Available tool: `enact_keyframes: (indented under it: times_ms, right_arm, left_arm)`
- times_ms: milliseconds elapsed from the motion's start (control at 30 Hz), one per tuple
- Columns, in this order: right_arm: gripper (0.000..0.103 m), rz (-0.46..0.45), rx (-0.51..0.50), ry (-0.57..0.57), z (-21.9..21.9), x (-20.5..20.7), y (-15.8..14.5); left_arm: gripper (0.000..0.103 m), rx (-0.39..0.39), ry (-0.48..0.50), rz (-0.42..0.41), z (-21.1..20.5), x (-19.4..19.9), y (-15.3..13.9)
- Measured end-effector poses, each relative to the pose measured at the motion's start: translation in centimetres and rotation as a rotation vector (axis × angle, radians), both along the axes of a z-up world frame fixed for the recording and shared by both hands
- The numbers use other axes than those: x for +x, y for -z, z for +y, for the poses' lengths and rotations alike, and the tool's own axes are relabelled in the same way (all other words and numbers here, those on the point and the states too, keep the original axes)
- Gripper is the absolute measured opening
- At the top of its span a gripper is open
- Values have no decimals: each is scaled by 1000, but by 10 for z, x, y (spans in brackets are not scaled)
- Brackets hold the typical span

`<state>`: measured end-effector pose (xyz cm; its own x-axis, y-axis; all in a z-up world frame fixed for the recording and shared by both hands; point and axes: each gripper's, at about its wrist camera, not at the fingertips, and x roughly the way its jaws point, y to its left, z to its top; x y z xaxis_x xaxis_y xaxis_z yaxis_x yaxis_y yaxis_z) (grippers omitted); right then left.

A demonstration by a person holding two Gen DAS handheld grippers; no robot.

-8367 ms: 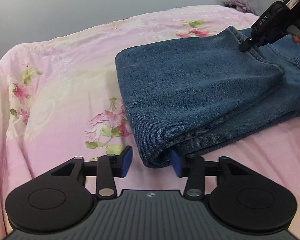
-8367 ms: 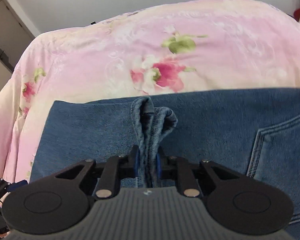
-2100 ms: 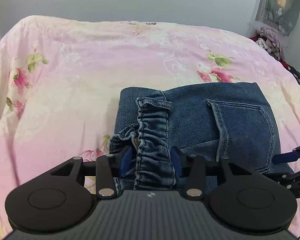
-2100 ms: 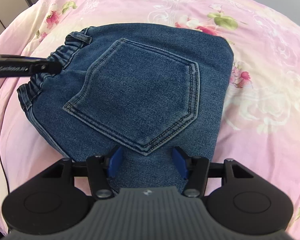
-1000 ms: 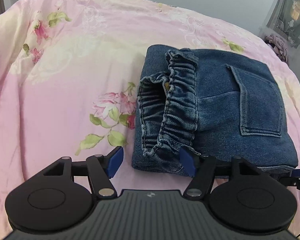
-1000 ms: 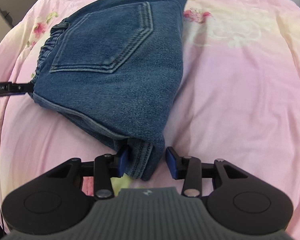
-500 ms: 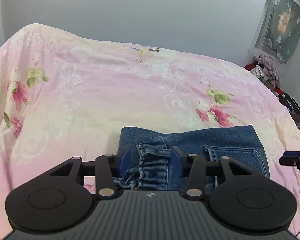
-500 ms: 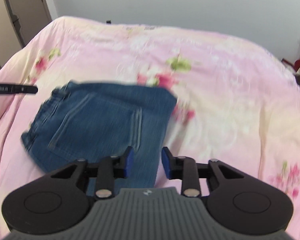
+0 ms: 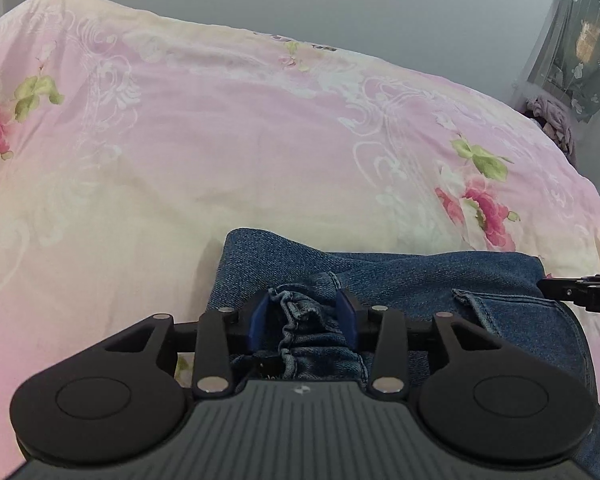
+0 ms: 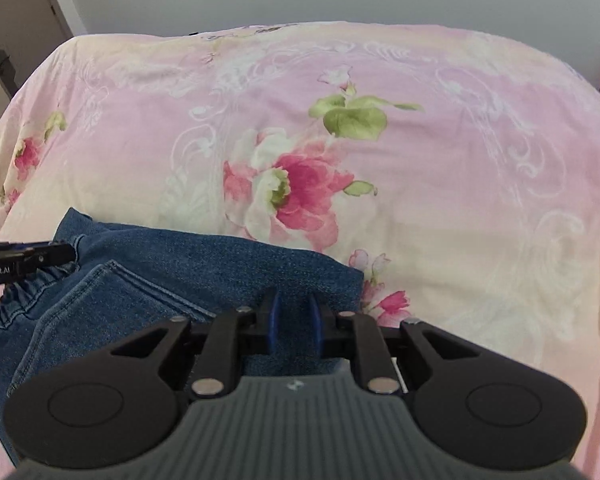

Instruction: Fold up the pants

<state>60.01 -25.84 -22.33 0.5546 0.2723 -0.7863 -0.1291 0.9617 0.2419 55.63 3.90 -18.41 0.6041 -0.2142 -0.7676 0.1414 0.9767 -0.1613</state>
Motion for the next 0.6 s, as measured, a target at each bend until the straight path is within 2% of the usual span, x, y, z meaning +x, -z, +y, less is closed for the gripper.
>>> enact_keyframes:
  times_ms: [100, 167, 267, 333, 400, 500, 533, 600]
  right_arm:
    - [12, -10, -12, 8, 2, -2, -6]
    - [13, -35, -30, 5, 3, -10, -21]
    - [14, -61, -21, -5, 0, -38, -43]
    - [10, -59, -64, -40, 4, -57, -48]
    - [5, -31, -87, -59, 8, -65, -40]
    - [3, 38, -125, -57, 17, -63, -10]
    - [3, 39, -159, -66, 23, -63, -2]
    - [4, 28, -184, -62, 27, -67, -6]
  left_arm:
    - [48, 31, 3, 4, -5, -2, -10]
    - [47, 57, 12, -32, -9, -10, -26]
    - [45, 86, 49, -86, -10, -33, -50]
    - [44, 103, 84, -89, -9, -51, -56]
    - [43, 124, 96, -70, -9, -63, -56]
    - [41, 158, 100, -71, -7, -78, -52]
    - [41, 156, 92, -63, -5, -81, -53]
    - [41, 120, 73, -53, 2, -88, -58]
